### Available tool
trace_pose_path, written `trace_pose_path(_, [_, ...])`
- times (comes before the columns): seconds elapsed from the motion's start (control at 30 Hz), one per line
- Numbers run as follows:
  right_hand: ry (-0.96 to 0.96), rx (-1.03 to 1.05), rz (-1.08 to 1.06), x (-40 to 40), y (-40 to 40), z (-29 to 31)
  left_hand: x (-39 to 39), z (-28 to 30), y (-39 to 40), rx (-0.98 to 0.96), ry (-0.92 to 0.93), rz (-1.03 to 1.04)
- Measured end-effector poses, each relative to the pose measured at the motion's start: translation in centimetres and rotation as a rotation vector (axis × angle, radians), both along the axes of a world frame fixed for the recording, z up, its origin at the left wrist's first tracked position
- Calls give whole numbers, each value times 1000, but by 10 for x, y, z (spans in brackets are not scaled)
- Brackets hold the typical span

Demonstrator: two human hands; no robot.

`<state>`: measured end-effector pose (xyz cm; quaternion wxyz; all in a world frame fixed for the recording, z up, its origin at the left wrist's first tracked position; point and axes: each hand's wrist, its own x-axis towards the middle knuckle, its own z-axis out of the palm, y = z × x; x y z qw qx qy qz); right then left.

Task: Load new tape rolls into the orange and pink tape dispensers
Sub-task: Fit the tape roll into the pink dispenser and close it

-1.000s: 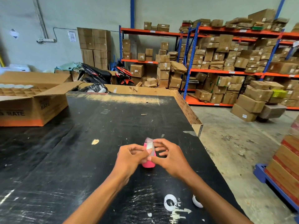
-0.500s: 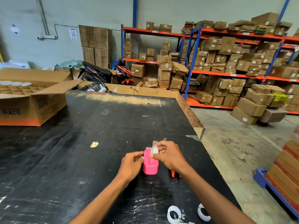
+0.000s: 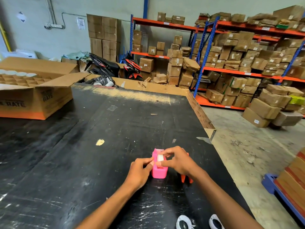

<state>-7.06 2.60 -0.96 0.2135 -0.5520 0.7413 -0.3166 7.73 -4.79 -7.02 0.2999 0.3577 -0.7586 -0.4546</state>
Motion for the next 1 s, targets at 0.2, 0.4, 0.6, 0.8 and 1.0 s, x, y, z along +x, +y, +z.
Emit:
trace_pose_path(0.2, [-43,20,53,-6,-7,-1,-1,-3,-2,5,10,-2])
trace_pose_path(0.4, [-10,-3,102,-13,-10,-4,-2,-4,-3,10,30,-3])
trace_pose_path(0.6, [139,64,161,-19,-12,-1,-3,-4,-5,30,6,-12])
trace_pose_path(0.8, [88,26,88,-13,-18,3,-1,2,0,26,16,-15])
trace_pose_path(1.0, [29,-23,24,-16,-29,-4,-1,4,0,29,-26,22])
